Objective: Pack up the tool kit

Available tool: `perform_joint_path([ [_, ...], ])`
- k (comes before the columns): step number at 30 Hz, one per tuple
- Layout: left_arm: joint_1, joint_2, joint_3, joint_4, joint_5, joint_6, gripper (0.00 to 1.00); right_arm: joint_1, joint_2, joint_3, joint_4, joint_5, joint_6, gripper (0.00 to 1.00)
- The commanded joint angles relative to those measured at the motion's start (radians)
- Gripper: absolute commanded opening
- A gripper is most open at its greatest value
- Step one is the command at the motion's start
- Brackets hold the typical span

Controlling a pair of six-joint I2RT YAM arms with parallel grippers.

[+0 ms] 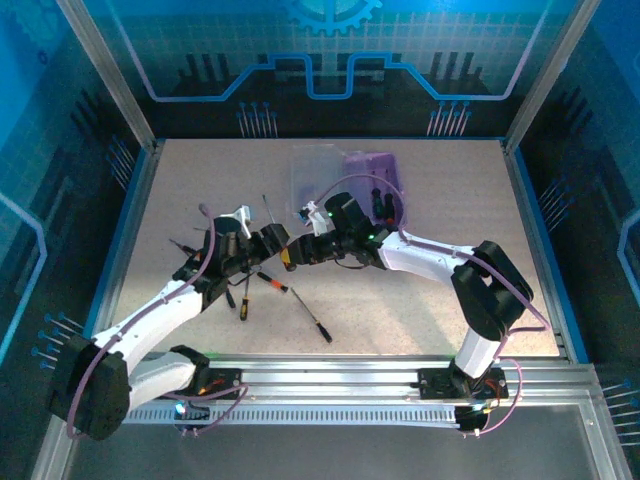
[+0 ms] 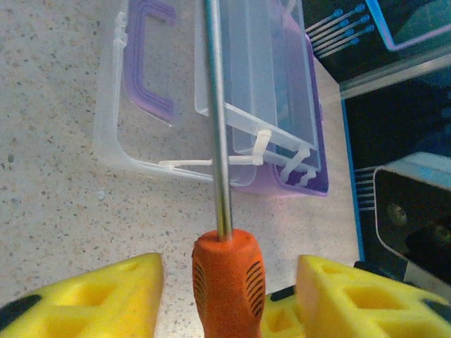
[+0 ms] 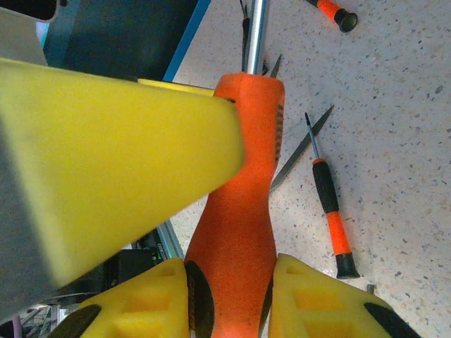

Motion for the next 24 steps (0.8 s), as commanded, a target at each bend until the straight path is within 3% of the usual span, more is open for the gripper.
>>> perform_joint_path([
  [1,0.005,-0.058,0.027,-0.047,-0.037,0.018,0.71,-0.010,-0.020,-0.011,-0.014,0.008,-0.017,0.20],
  [12,0.037,-0.308,-0.085,-0.124,-0.188,-0.009,0.99,-0.034,-0.065,-0.021,-0.086,0.035,-0.057,0.21],
  [24,0.038,-0.425,-0.186,-0.196,-0.201,-0.045,1.00,-0.149,-0.169,0.025,-0.206,0.073,-0.132,0.21],
])
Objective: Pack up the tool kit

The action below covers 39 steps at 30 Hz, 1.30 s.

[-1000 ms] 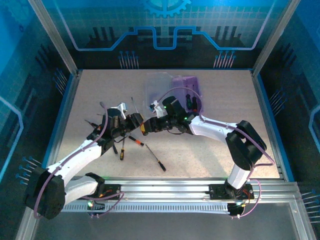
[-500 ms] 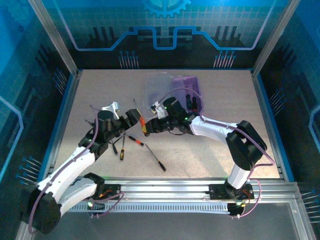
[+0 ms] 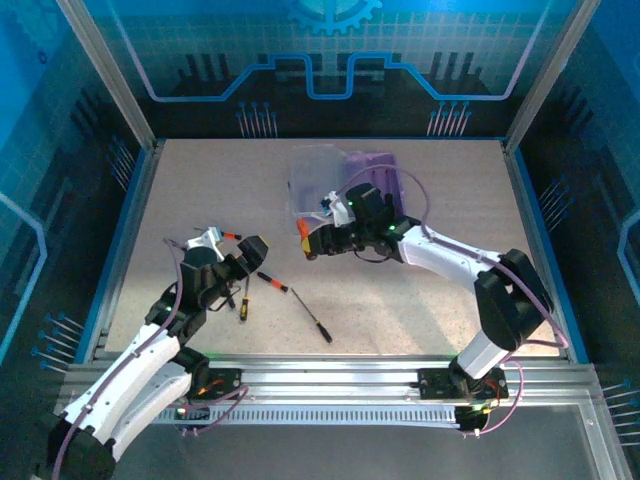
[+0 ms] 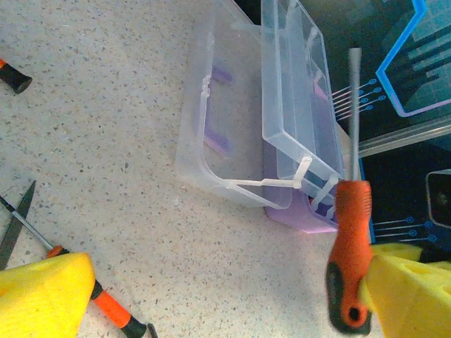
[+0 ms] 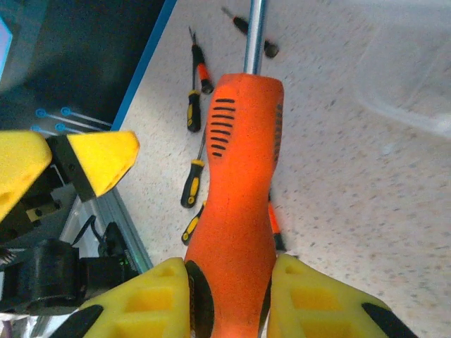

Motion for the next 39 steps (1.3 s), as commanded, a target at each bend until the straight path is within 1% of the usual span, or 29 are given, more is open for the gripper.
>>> perform_joint_path([
  [1,0.010,-0.025,-0.028,-0.015,-0.018,-0.020,0.99,-0.059,-0.066,0.041,-0.045,0.019,-0.049,0.21],
  [7,0.009,-0.008,-0.051,0.006,0.009,-0.034,0.99,-0.198,-0.131,0.031,-0.083,0.021,-0.066,0.21],
  [12,0.010,0.018,-0.057,0.026,0.031,-0.042,0.99,-0.310,-0.177,0.021,-0.111,0.073,-0.086,0.21],
  [16,0.009,0.043,-0.052,0.034,0.056,-0.045,0.99,-0.390,-0.170,0.016,-0.115,0.108,-0.084,0.21],
  [20,0.009,0.050,-0.055,0.032,0.069,-0.041,0.99,-0.446,-0.123,0.031,-0.124,0.150,-0.086,0.22],
  [23,0.009,0.053,-0.059,0.035,0.072,-0.043,0.99,-0.471,-0.071,0.046,-0.125,0.160,-0.084,0.21],
  [26,0.009,0.062,-0.059,0.048,0.088,-0.047,0.99,-0.473,-0.014,0.076,-0.119,0.127,-0.102,0.22],
  [30,0.010,0.076,-0.057,0.062,0.097,-0.062,0.99,-0.476,0.085,0.156,-0.164,0.167,-0.129,0.23],
  [34,0.009,0.073,-0.049,0.048,0.107,-0.063,0.99,-0.481,0.197,0.272,-0.248,0.179,-0.161,0.24],
  [39,0.009,0.056,-0.038,0.020,0.102,-0.061,0.99,-0.477,0.273,0.331,-0.287,0.183,-0.154,0.25],
])
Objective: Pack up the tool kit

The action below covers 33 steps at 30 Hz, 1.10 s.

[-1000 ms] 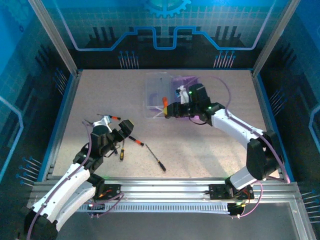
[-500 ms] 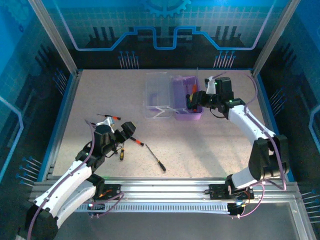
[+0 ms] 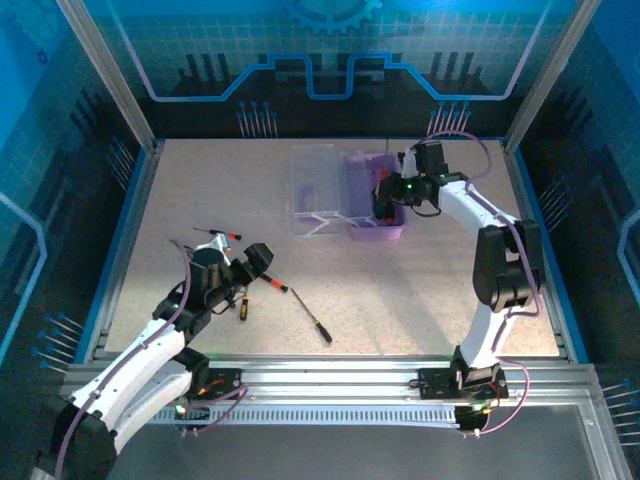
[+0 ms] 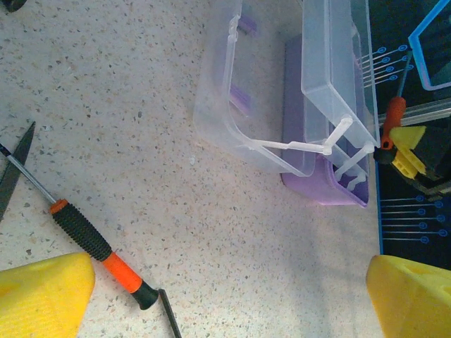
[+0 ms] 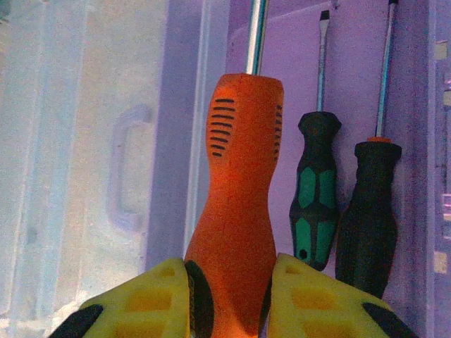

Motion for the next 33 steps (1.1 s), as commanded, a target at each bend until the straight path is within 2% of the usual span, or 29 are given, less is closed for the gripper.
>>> perform_joint_path([
  [1,0.009,-0.024,0.005,-0.011,0.019,-0.010,0.99,-0.006,0.038,0.048,-0.061,0.016,-0.021,0.26],
  [8,0.009,-0.021,0.012,-0.015,0.020,-0.006,0.99,-0.001,0.119,0.106,-0.116,0.054,-0.043,0.26],
  [18,0.010,-0.020,0.017,-0.023,0.016,-0.006,0.99,0.006,0.189,0.155,-0.134,0.027,-0.058,0.27],
  [26,0.009,-0.015,0.028,-0.031,0.015,0.000,0.99,0.011,0.217,0.177,-0.141,-0.012,-0.060,0.30],
  [33,0.009,-0.006,0.028,-0.037,0.013,0.003,0.99,0.015,0.222,0.188,-0.155,0.008,-0.062,0.31],
])
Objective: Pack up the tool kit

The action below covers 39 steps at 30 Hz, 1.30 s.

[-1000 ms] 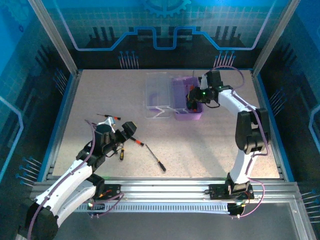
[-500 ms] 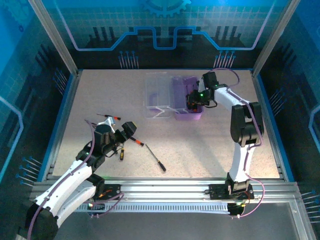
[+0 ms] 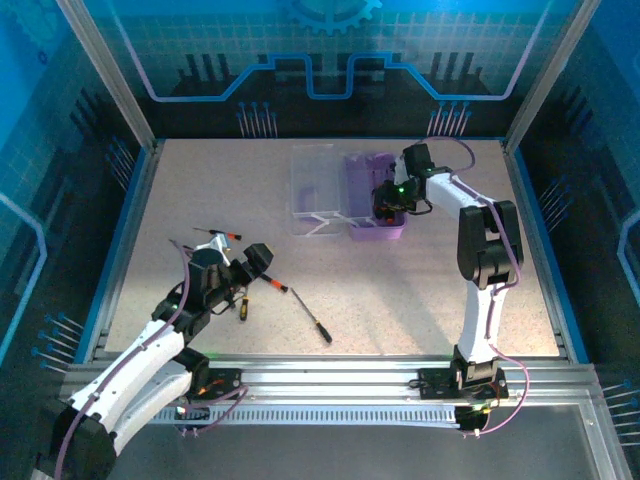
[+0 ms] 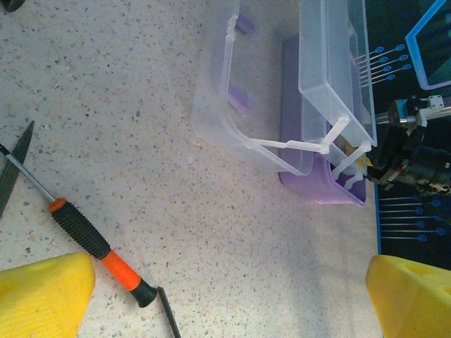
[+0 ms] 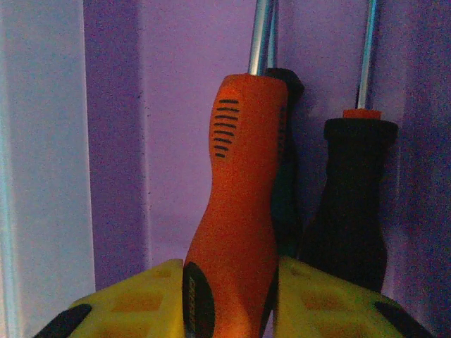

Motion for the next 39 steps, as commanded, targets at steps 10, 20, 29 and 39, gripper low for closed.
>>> perform_joint_path([
  [10,0.009,0.009,0.035,-0.036,0.015,0.001,0.99,0.024,-0.015,0.033,-0.019,-0.016,-0.021,0.41],
  [20,0.010,0.007,0.039,-0.042,0.014,0.003,0.99,0.025,-0.064,0.010,-0.011,-0.004,-0.012,0.41],
  [29,0.009,0.011,0.062,-0.087,-0.024,0.016,0.99,0.025,-0.231,-0.101,0.062,0.074,0.036,0.39],
  [39,0.009,0.087,0.161,-0.320,-0.177,0.034,0.94,0.076,-0.549,-0.416,0.276,0.144,0.142,0.37],
])
